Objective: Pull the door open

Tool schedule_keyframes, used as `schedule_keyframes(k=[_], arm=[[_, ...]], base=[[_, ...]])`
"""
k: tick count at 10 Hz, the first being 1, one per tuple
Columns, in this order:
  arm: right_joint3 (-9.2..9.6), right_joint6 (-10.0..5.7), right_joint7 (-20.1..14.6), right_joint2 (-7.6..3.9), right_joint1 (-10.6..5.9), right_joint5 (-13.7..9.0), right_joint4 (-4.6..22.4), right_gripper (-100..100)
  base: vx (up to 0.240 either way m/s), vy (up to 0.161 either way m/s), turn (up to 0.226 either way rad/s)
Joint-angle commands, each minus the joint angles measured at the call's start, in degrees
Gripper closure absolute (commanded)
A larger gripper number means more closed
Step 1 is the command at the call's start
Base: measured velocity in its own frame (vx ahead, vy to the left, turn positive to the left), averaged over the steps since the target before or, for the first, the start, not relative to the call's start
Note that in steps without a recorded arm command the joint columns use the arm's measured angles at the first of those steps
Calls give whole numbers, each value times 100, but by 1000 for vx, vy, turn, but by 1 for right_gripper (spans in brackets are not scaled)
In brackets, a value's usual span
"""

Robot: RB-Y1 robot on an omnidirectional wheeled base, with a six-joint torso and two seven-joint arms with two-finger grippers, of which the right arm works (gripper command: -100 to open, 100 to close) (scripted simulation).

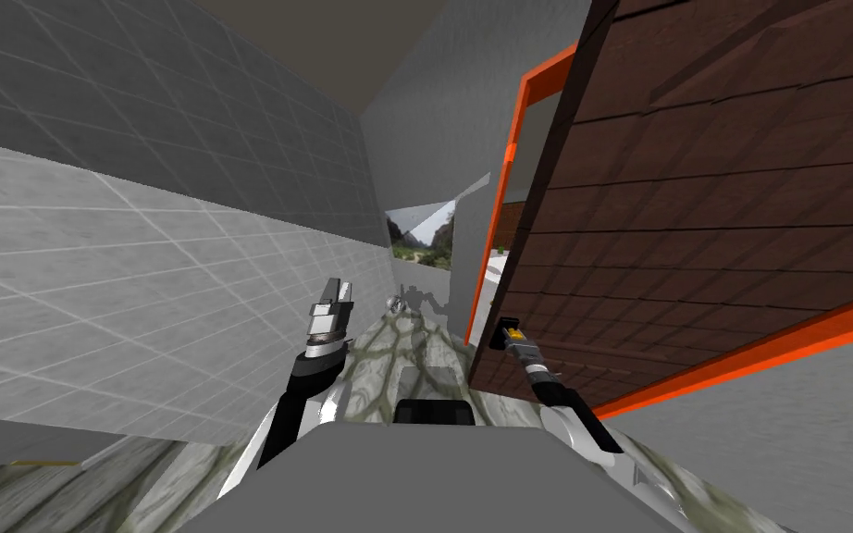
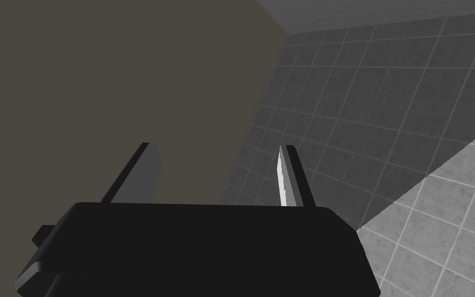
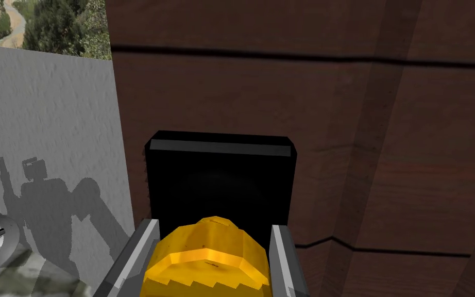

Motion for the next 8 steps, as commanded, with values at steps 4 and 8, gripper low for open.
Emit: schedule_keyframes(k=[4,8], arm=[[203,-228,-261,-278,99,77,-37,100],[400,-448,-515,-549,194,152,-73,100]], base=[[-239,-58,160],[-258,-79,158]])
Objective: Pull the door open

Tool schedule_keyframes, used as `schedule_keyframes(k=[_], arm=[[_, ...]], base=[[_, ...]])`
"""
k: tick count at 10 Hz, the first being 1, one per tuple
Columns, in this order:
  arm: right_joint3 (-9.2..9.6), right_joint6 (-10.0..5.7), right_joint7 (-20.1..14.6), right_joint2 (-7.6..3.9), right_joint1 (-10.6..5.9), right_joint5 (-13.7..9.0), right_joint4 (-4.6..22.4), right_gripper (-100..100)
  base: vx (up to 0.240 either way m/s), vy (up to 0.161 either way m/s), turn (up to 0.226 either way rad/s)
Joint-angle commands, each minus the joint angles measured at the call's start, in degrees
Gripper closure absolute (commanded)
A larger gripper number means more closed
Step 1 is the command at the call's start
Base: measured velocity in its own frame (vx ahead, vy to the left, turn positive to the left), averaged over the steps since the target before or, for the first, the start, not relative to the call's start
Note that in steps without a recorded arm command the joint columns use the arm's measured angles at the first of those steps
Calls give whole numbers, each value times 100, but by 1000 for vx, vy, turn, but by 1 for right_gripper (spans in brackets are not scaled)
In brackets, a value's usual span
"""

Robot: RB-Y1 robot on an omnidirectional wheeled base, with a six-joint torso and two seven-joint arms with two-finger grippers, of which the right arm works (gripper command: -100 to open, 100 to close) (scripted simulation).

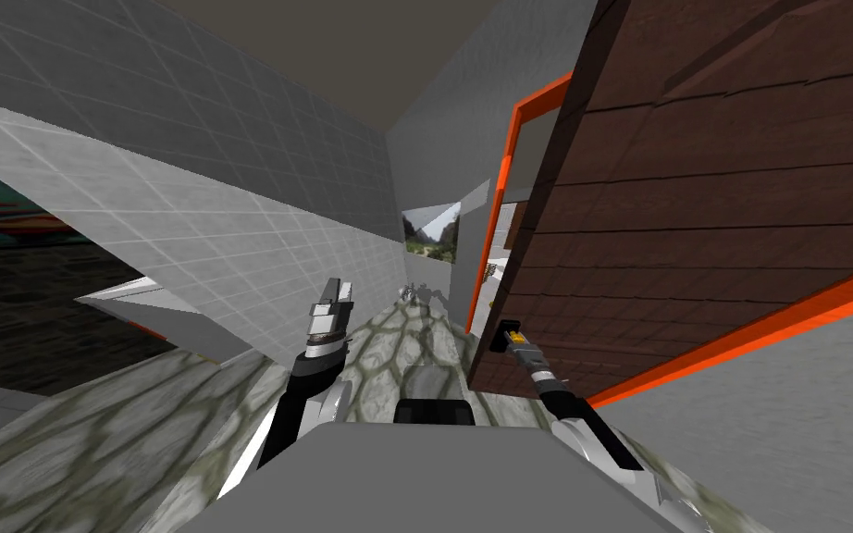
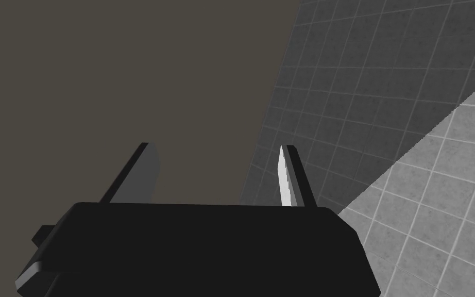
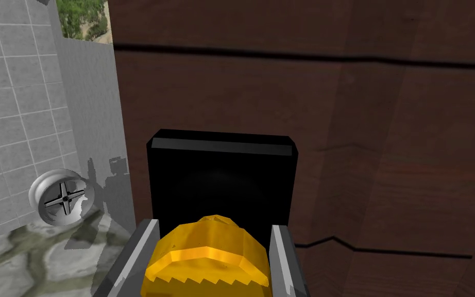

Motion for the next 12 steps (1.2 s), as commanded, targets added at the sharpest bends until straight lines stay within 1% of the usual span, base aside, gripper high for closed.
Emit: schedule_keyframes(k=[1,2,3,7,10,11,12], arm=[[0,0,0,0,0,0,0,100],[72,-65,-90,-77,27,33,11,100],[84,-82,-109,-95,31,40,12,100],[219,-262,-316,-295,72,114,25,100],[315,-390,-463,-437,102,168,34,100],[334,-416,-492,-465,108,178,36,100],[330,-379,-460,-431,97,172,34,100]], base=[[-117,-21,32],[-133,-55,147],[-213,-77,145],[-238,-55,152],[-192,-95,149],[-222,-59,111],[-94,-20,29]])
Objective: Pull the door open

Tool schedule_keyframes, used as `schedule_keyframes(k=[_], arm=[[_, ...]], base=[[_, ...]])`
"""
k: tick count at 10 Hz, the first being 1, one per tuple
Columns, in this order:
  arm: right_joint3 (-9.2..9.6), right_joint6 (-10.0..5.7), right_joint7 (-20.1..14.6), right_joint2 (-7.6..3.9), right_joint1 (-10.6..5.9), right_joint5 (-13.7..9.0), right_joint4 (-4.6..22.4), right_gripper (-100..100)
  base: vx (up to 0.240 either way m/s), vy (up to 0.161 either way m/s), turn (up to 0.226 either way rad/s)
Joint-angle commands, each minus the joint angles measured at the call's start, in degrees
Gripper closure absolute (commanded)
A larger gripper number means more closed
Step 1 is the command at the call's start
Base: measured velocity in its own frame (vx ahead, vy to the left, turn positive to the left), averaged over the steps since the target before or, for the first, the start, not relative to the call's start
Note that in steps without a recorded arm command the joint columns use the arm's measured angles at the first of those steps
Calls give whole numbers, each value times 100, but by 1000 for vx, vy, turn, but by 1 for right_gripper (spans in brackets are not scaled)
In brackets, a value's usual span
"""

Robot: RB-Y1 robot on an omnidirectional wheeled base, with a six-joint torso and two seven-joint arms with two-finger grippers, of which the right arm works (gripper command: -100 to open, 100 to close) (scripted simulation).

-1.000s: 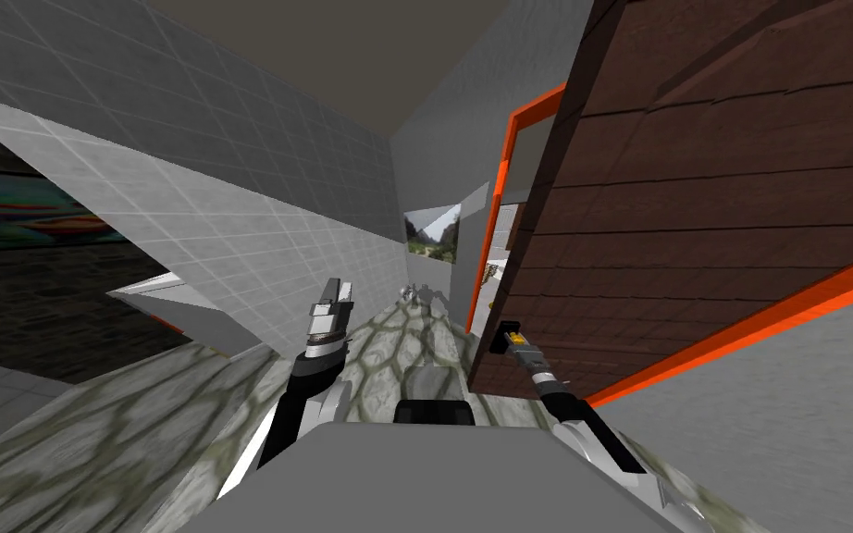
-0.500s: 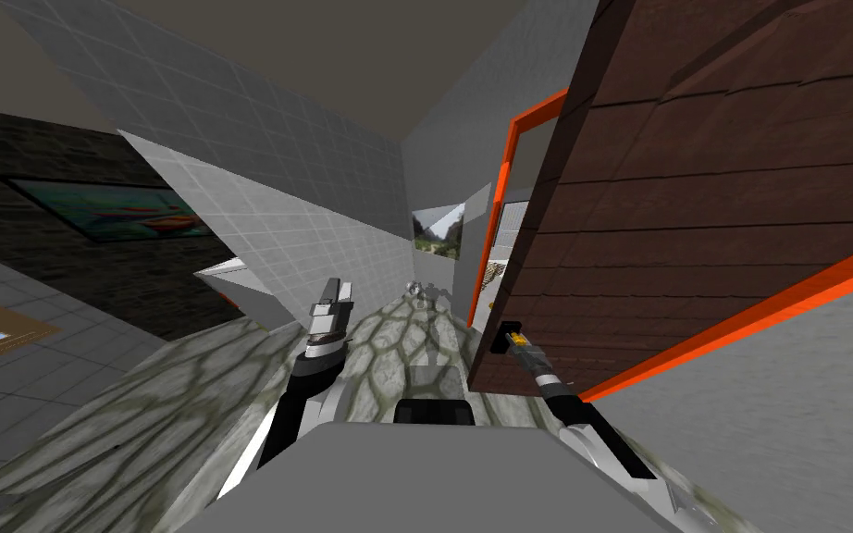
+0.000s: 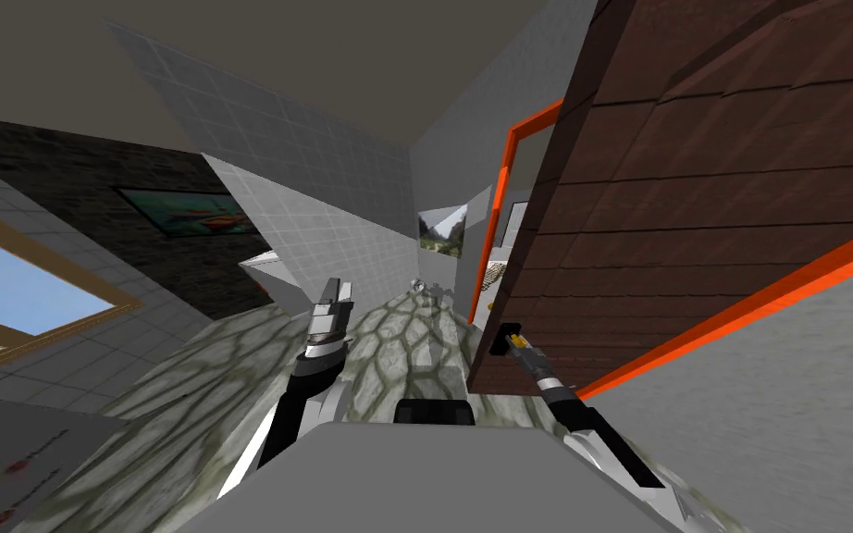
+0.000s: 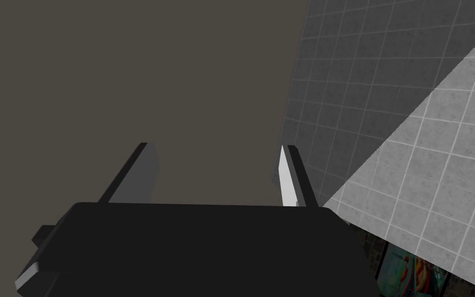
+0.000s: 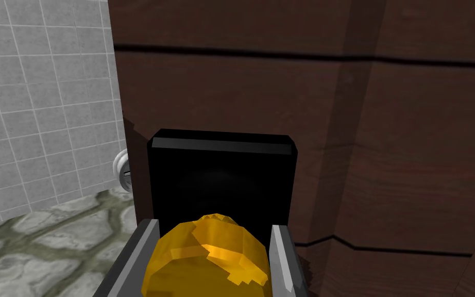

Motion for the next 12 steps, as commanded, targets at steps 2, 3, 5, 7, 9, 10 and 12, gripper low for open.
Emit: schedule_keyframes(k=[2,3,5,7,9,10,12], arm=[[59,-86,-98,-85,4,41,27,100],[84,-122,-140,-122,6,58,39,100],[140,-203,-232,-202,10,97,65,100],[198,-286,-327,-285,14,136,92,100],[248,-359,-411,-357,17,171,116,100],[268,-388,-444,-386,19,185,125,100],[284,-387,-456,-396,14,193,140,100]], base=[[-179,-48,137],[-228,-51,134],[-194,-68,136],[-202,-57,134],[-187,-81,125],[-184,-82,108],[-126,-26,60]])
